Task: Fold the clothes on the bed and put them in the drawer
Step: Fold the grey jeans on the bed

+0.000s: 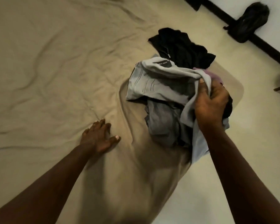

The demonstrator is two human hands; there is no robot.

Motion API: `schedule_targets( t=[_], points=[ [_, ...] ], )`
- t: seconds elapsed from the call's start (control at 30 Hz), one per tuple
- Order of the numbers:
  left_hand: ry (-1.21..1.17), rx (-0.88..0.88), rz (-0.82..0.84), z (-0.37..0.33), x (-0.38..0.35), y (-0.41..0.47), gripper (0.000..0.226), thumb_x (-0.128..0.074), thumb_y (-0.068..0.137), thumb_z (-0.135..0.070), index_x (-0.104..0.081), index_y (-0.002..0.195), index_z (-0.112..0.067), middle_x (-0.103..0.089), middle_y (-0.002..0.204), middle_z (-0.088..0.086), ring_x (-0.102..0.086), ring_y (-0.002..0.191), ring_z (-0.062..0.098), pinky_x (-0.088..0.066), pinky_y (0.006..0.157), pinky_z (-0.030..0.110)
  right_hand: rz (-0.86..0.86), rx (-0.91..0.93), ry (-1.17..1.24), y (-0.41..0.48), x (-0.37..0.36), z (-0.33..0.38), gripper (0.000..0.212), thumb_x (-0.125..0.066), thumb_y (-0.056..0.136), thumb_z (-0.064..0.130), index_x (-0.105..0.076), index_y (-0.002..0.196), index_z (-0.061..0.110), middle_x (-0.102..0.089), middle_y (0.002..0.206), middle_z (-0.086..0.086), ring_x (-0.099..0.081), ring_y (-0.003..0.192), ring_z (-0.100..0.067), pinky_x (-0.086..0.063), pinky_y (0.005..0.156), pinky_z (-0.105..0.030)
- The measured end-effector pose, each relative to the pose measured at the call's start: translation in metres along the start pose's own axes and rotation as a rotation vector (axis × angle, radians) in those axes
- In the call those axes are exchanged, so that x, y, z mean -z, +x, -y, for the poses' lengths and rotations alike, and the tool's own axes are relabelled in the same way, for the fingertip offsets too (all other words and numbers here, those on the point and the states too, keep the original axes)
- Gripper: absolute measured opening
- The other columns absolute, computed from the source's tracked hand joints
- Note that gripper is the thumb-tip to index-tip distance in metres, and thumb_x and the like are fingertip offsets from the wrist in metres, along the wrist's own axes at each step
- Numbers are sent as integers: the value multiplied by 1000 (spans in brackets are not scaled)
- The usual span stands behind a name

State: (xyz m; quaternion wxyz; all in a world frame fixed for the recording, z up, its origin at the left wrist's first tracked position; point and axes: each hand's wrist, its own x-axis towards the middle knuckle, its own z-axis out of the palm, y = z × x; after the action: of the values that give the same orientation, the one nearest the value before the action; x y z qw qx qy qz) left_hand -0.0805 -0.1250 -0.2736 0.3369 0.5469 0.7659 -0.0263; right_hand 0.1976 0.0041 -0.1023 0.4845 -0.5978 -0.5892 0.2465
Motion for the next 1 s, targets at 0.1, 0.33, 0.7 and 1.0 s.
schedule_targets(
  t=[0.1, 0.33, 0.7, 1.0],
  points=[
    [-738, 210, 94, -38, 65, -41, 74, -36, 93, -80, -73, 105, -17, -71, 122, 12, -64, 108, 28, -45, 93, 35, 120, 11, 151, -16, -4, 84, 15, -59, 103, 24, -70, 114, 22, -70, 100, 9, -65, 90, 7, -54, 77, -13],
    [-1830, -30, 288, -112, 247, -203, 69, -42, 99, -64, -69, 109, -1, -75, 101, 22, -74, 83, 34, -62, 74, 42, 583, 15, 332, -108, 28, 266, 25, -66, 99, 21, -79, 87, 38, -78, 89, 12, -73, 89, -4, -60, 84, -35],
    [-712, -367, -606, -85, 384, -449, 51, -59, 80, 0, -48, 128, -14, -61, 116, 8, -62, 105, 21, -58, 86, 33, 522, -152, 645, -166, 100, 425, 45, -61, 81, 63, -62, 117, 36, -61, 123, 11, -59, 116, -11, -49, 90, -31],
    [-1238, -485, -705, -38, 424, -605, 55, -52, 51, -2, -68, 104, 4, -66, 93, 17, -64, 84, 28, -50, 71, 33, 1040, -617, 573, -209, 64, 460, 108, -58, 69, 90, -40, 155, 27, -39, 159, -14, -37, 145, -42, -24, 119, -64]
  ],
)
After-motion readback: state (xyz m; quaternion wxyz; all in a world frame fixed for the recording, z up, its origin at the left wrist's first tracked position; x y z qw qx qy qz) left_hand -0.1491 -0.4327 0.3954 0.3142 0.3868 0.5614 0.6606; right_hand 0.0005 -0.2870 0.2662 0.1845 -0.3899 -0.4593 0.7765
